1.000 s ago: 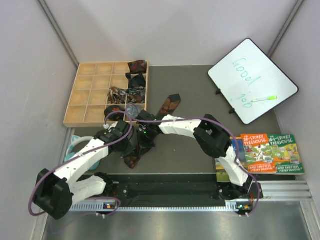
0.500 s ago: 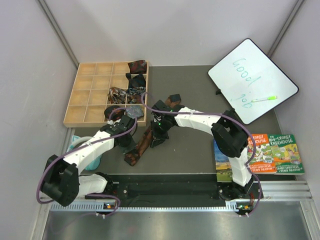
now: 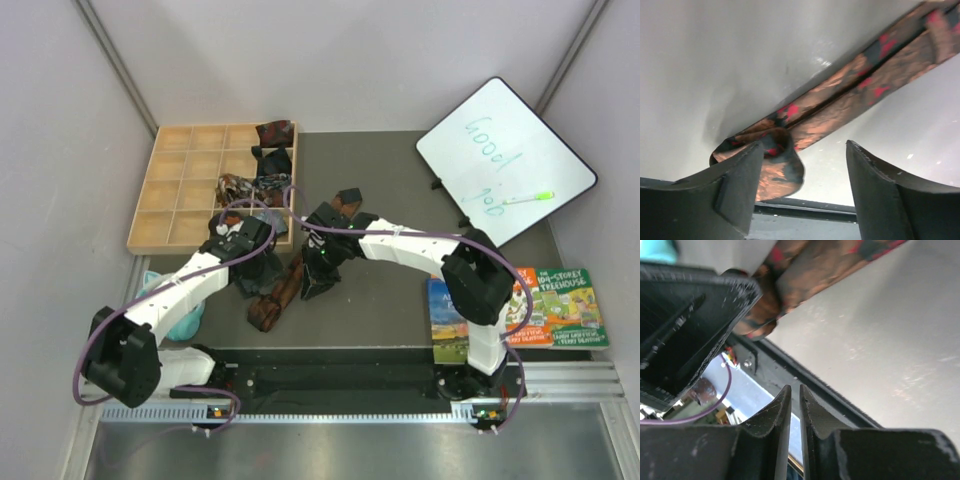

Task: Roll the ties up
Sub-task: Roll the tie at the center of the board.

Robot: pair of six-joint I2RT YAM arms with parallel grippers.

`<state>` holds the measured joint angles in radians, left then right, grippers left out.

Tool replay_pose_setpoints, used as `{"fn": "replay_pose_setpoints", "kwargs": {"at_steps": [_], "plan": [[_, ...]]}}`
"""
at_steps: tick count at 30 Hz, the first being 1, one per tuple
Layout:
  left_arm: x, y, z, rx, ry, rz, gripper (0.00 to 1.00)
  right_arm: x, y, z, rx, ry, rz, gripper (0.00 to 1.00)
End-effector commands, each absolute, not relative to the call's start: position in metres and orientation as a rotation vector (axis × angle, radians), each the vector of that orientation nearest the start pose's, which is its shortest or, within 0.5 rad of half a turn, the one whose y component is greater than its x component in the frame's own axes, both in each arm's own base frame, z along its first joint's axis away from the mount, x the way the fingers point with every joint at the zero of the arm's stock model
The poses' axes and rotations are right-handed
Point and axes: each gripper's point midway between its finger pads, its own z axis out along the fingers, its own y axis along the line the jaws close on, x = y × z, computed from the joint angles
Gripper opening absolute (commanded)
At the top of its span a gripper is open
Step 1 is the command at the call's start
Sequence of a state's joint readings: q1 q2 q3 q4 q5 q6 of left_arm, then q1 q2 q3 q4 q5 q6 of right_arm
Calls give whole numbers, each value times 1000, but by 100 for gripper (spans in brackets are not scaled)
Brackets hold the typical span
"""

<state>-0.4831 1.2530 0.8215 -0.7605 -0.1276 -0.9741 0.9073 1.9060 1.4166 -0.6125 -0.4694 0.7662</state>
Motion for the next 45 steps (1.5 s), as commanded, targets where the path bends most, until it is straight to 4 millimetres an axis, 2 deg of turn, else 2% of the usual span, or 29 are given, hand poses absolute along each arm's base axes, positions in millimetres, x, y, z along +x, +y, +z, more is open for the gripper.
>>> {"fn": "replay_pose_setpoints", "kwargs": {"at_steps": [1,4,8,10,15,19,24,34,45], "plan": [[239,-122,105,-700,2587,-203,74,169,428,141,-521,2828,1198,13],[241,-112,125,-701,2542,-182,77,165,443,150,-540,2810,1251,13],[231,-92,139,-726,2514,-141,77,159,461,156,-560,2797,1318,13],[219,-83,144,-741,2500,-130,76,158,471,158,-565,2792,1356,13],[193,-73,147,-796,2464,-172,73,161,487,149,-544,2817,1384,12],[172,-64,140,-840,2466,-167,73,167,498,141,-541,2832,1396,10],[159,-66,142,-853,2448,-247,73,170,505,125,-540,2866,1379,9],[136,-71,113,-875,2537,-276,70,175,507,98,-527,2911,1342,8],[132,-73,107,-886,2544,-305,68,184,495,69,-493,2963,1288,6]]}}
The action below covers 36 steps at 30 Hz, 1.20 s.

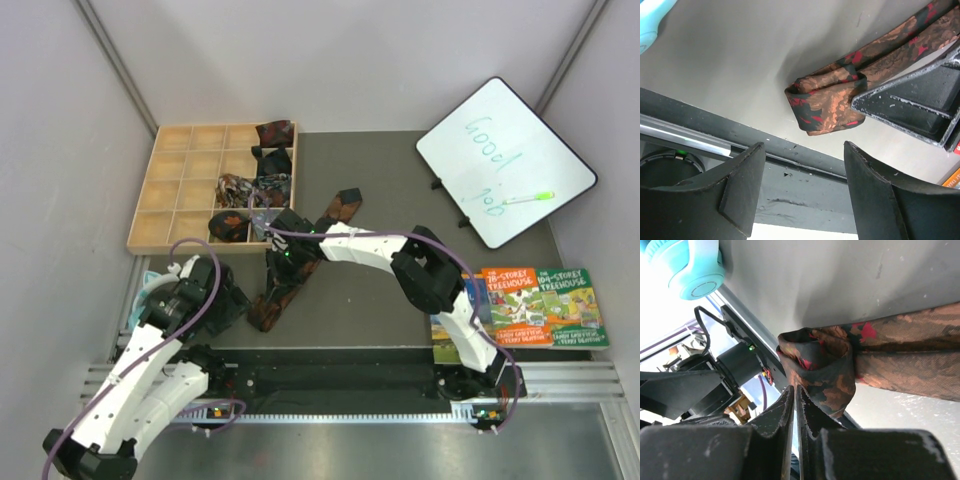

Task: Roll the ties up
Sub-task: Roll the tie at the center of the board.

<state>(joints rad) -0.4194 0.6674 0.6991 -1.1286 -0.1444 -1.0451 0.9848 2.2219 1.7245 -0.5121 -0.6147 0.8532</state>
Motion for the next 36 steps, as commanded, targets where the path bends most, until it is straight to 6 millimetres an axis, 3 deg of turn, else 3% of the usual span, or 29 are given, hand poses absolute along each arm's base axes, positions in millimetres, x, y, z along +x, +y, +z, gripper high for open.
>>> {"fn": "replay_pose_setpoints", "kwargs": {"at_steps": [1,15,27,36], "plan": [[131,-73,106,-888,2547,-307,68,188,494,68,-485,2961,1285,6],[133,-86,68,-962,2553,-388,65,195,480,36,-450,3002,1222,5],[151,-91,63,-1048,2443,-457,64,197,471,17,-426,3035,1191,4],[156,-88,55,-1248,2258,-577,63,200,466,13,-414,3036,1197,3]]}}
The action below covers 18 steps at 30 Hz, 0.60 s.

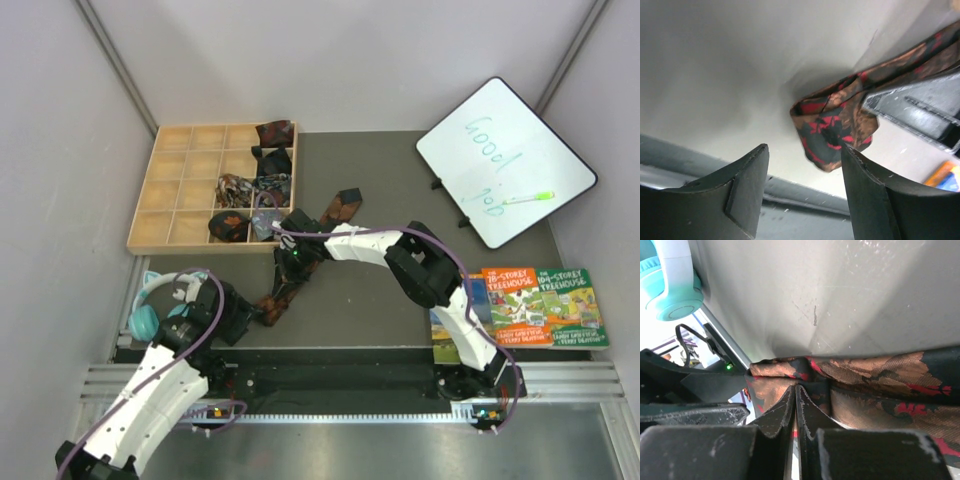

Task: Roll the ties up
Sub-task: Roll the tie at the center of the board.

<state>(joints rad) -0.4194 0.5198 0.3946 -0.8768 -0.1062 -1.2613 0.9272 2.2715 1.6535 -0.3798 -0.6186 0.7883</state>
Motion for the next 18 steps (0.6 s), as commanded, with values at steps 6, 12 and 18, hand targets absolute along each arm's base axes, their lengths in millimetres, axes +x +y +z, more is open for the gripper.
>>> {"fn": "replay_pose_setpoints", "kwargs": {"at_steps": [6,12,18], "plan": [[159,-93,49,-1288,2205,-656,60,201,466,11,-409,3038,1198,1],[160,-101,35,-1328,2224,-692,58,201,467,8,-400,3043,1203,1],[161,-101,31,-1355,2211,-695,54,200,466,6,-400,3046,1197,0]]}}
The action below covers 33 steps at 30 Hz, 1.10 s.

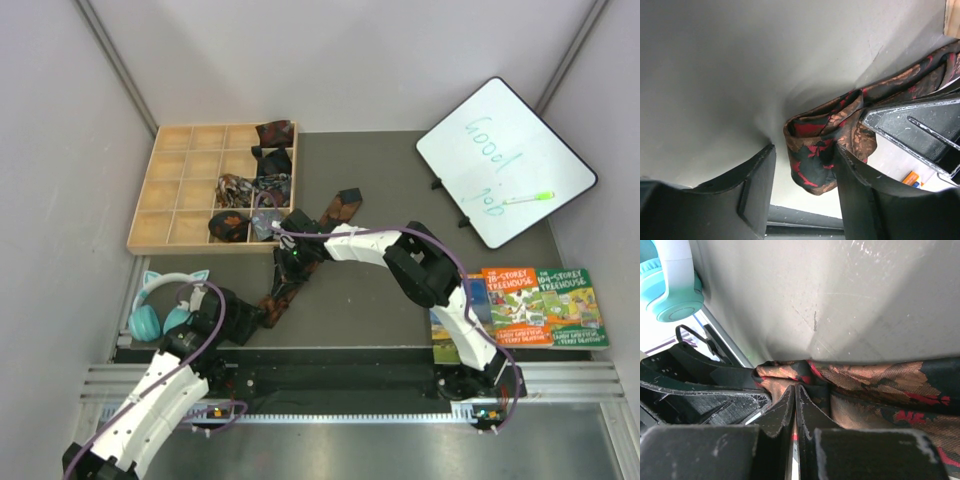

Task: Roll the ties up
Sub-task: Roll the tie at the center of the board.

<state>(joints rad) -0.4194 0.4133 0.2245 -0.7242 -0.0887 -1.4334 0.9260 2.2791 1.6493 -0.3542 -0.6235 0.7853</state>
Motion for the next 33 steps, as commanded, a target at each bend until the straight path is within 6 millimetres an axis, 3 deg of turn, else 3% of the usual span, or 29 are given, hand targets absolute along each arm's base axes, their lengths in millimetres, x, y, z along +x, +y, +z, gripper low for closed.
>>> {"fn": "replay_pose_setpoints", "kwargs": {"at_steps": [1,7,13,16,17,24,33], "plan": [[162,-101,31,-1359,2206,-695,53,200,465,5,-397,3048,1196,0],[164,-103,27,-1352,2210,-700,45,200,465,1,-387,3053,1200,0],[162,-107,20,-1324,2266,-690,24,199,466,-2,-381,3056,1202,0],[158,-101,23,-1302,2298,-623,15,200,468,2,-382,3051,1215,0],[161,-101,33,-1288,2291,-621,13,201,469,6,-384,3046,1219,0],[150,-94,54,-1145,2424,-483,11,211,479,41,-402,2979,1256,1],[141,-82,75,-1103,2437,-410,9,201,467,45,-372,2981,1243,0]]}}
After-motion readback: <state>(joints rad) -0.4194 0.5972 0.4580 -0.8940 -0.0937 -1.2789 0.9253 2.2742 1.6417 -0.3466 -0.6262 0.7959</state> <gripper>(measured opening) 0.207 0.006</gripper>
